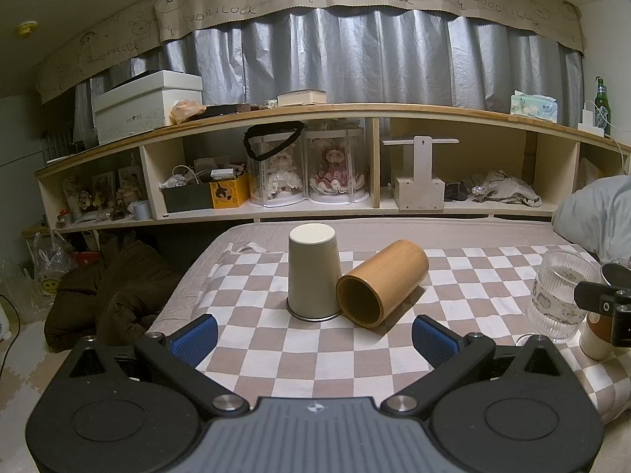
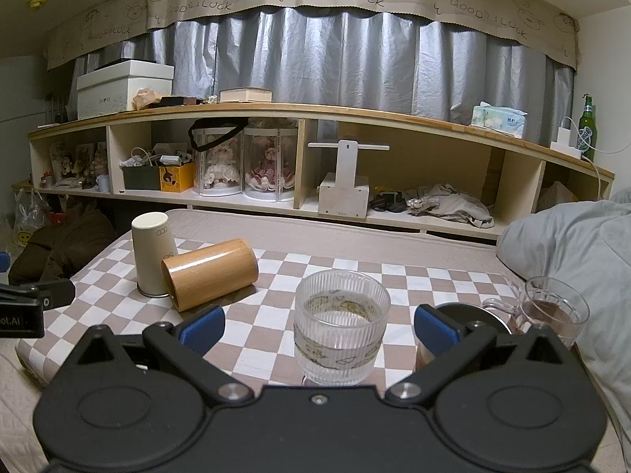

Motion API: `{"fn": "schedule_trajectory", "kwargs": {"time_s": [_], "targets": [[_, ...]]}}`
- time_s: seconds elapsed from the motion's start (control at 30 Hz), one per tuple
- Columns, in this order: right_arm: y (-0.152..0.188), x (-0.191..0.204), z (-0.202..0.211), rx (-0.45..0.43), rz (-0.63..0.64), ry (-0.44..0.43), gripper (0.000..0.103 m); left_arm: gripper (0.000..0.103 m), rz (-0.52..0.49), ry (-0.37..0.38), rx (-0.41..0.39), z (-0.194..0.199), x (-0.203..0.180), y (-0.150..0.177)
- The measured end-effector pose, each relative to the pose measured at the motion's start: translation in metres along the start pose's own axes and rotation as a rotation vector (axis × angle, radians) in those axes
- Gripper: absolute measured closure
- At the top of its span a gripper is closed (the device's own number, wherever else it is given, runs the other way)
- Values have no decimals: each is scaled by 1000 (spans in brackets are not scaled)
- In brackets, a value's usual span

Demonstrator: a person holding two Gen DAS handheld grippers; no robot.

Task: Flip cup upright

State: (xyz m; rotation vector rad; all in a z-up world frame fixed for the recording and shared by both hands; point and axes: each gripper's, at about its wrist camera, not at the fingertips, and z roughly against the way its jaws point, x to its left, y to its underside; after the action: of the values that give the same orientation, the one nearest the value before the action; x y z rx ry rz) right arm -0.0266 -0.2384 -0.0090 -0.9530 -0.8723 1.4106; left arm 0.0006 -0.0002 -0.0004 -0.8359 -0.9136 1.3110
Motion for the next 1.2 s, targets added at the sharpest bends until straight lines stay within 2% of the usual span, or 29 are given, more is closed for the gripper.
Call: {"fn": "schedule_trajectory", "kwargs": {"time_s": [1.2], "targets": [[1, 0, 2, -4, -1, -1, 0, 0, -3, 13, 2, 8, -13, 7]]}}
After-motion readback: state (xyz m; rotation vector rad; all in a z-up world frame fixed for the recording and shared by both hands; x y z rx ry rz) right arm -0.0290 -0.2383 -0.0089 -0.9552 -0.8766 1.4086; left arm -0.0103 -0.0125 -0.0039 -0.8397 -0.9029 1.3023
